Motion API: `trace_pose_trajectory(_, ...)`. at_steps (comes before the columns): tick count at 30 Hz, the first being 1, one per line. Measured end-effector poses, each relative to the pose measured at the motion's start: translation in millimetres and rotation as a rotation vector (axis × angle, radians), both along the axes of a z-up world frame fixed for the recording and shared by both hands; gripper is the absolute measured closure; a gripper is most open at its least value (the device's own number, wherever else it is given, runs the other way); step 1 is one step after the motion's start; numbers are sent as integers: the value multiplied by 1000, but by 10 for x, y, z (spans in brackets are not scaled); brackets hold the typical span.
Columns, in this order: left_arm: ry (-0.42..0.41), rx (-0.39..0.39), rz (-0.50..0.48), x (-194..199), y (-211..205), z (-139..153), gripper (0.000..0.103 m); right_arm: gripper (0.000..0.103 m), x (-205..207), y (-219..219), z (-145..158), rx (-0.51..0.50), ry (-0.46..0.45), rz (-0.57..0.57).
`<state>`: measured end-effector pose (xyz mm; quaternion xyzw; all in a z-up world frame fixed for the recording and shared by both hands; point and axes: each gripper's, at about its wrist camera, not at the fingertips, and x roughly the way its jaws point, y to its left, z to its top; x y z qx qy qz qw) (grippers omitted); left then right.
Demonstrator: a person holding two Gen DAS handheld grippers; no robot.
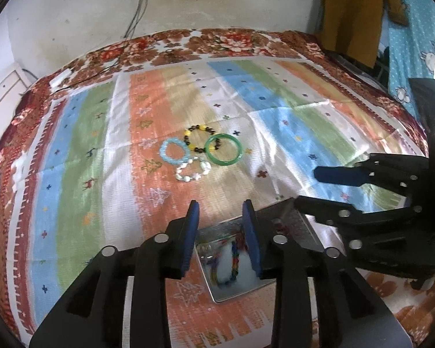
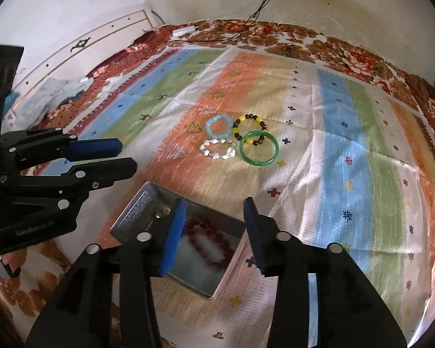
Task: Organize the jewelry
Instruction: 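Lift both bracelets into the silver tin and open both tools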
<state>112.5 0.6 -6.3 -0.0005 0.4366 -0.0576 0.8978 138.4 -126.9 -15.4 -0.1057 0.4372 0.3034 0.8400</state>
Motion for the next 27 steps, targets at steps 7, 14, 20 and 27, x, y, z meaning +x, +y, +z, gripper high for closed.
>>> trace_pose_trajectory(7,-4,11,58,45,158,3,51,52,59,-49,-10,-20,-19,-35)
trace_pose_trajectory(14,7,19,86,100,240,-34,41,43,115,-80,-21,-21,-29,-57)
trace_pose_trajectory(20,10,19,100,132,296,-53,39,36,164,-66,-33,-29,-37,-62)
trace_pose_trajectory(27,16,18,127,214,378,-74,30,30,301,-85,-60,-12,-16,-102)
